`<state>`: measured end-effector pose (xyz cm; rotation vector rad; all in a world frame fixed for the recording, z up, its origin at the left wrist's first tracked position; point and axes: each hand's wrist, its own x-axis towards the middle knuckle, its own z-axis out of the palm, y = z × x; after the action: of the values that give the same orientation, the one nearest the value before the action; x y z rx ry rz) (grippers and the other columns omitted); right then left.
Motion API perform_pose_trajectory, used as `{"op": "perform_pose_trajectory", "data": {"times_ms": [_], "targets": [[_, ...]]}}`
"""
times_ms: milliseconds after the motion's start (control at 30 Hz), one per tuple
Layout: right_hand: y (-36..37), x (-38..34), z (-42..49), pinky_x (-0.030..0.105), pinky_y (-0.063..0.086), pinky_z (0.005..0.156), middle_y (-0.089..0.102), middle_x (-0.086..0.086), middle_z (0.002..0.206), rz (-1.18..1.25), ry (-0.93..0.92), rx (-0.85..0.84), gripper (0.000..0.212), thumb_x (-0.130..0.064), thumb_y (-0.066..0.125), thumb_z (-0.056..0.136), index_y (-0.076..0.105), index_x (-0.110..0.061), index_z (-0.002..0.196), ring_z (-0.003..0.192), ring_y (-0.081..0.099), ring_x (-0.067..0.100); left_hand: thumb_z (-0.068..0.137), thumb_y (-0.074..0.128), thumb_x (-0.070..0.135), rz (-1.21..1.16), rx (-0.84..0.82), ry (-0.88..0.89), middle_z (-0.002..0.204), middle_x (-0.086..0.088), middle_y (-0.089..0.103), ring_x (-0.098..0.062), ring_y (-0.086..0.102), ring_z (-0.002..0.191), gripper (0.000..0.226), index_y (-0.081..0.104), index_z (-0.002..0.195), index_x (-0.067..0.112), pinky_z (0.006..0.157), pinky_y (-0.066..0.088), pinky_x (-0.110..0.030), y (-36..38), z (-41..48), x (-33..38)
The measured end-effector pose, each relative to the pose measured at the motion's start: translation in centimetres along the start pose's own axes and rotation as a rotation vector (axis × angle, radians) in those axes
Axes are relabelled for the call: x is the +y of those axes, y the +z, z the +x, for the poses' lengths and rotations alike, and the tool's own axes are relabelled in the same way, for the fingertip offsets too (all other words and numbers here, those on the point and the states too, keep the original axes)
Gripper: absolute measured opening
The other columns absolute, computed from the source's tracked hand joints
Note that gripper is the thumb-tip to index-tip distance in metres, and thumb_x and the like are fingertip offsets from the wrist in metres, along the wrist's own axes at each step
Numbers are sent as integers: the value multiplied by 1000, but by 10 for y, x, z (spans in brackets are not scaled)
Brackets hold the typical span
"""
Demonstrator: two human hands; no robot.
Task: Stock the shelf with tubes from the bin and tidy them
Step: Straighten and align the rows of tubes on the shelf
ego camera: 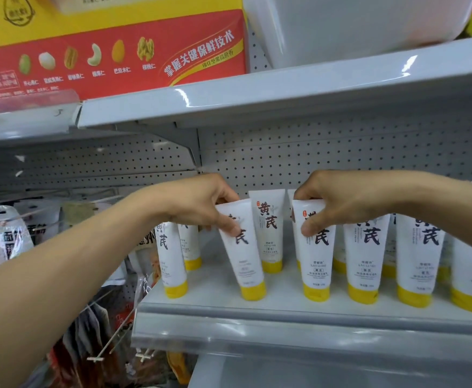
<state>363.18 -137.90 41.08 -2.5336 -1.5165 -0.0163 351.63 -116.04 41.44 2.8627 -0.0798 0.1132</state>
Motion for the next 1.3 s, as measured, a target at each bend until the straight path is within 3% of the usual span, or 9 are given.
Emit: {"op": "perform_pose_trajectory", "data": {"times_ms": [300, 567, 800, 900, 967, 1067, 1167, 1233, 1300], "targets": [[1, 0, -3, 29, 54, 66, 69, -15, 77, -19, 1, 23, 16, -39, 72, 81, 64, -25, 79, 72, 65, 5, 81, 76, 18, -19, -11, 40, 79, 3, 74, -8, 66, 65, 10, 74, 88, 12, 58, 57, -22, 15, 30, 31], [1, 0, -2, 28, 54, 68, 71, -15, 81, -14, 6, 18, 15, -39, 73, 81, 65, -26, 83, 72, 66, 2, 81, 76, 25, 60, -32, 41, 81, 5, 74, -11, 70, 67, 12, 73, 89, 15, 61, 54, -21, 13, 35, 37], [1, 1, -2, 29, 54, 66, 70, -14, 78, -18, 5, 12, 16, -40, 72, 81, 64, -26, 81, 72, 66, 6, 81, 76, 26, 38, -52, 27, 65, 16, 67, -5, 64, 59, 8, 68, 78, 26, 52, 45, -14, 12, 35, 39], [0, 2, -2, 27, 52, 64, 71, -13, 79, -10, -9, 17, 17, -42, 71, 81, 64, -26, 82, 71, 66, 5, 80, 76, 29, 44, -57, 36, 76, 11, 70, -10, 65, 67, 13, 71, 88, 21, 59, 52, -22, 13, 33, 40], [-2, 3, -2, 27, 52, 65, 71, -13, 80, 8, -23, 36, 20, -46, 69, 82, 65, -26, 84, 71, 66, 4, 82, 75, 35, 17, -56, 41, 88, 8, 73, -14, 68, 81, 21, 71, 97, 21, 72, 56, -30, 7, 30, 39], [-9, 4, 1, 31, 56, 76, 73, -15, 83, 61, -71, 99, 23, -52, 66, 82, 69, -30, 88, 77, 68, 1, 91, 61, 40, -66, 75, 23, 100, 9, 73, -11, 68, 94, 25, 70, 108, 24, 80, 55, -30, -11, 23, 28], [-20, 1, 5, 25, 55, 79, 73, -15, 88, 125, -58, 182, 22, -50, 62, 84, 69, -31, 92, 81, 68, -1, 97, 55, 27, -50, 283, -54, 103, 11, 72, -3, 66, 93, 19, 69, 111, 25, 79, 49, -18, -36, 16, 2], [-26, -1, 11, 18, 52, 77, 71, -17, 89, 117, -51, 266, 19, -46, 63, 86, 70, -30, 95, 82, 66, -3, 97, 55, 15, 31, 262, -134, 110, 12, 68, -1, 61, 99, 23, 68, 110, 30, 87, 44, -14, -48, 11, -18], [-29, -2, 19, 13, 49, 77, 69, -21, 93, 97, -55, 305, 18, -43, 64, 87, 70, -30, 99, 87, 64, -5, 93, 57, 6, 97, 162, -228, 118, 10, 65, -7, 59, 110, 34, 65, 117, 29, 100, 41, -21, -53, 9, -39]]}}
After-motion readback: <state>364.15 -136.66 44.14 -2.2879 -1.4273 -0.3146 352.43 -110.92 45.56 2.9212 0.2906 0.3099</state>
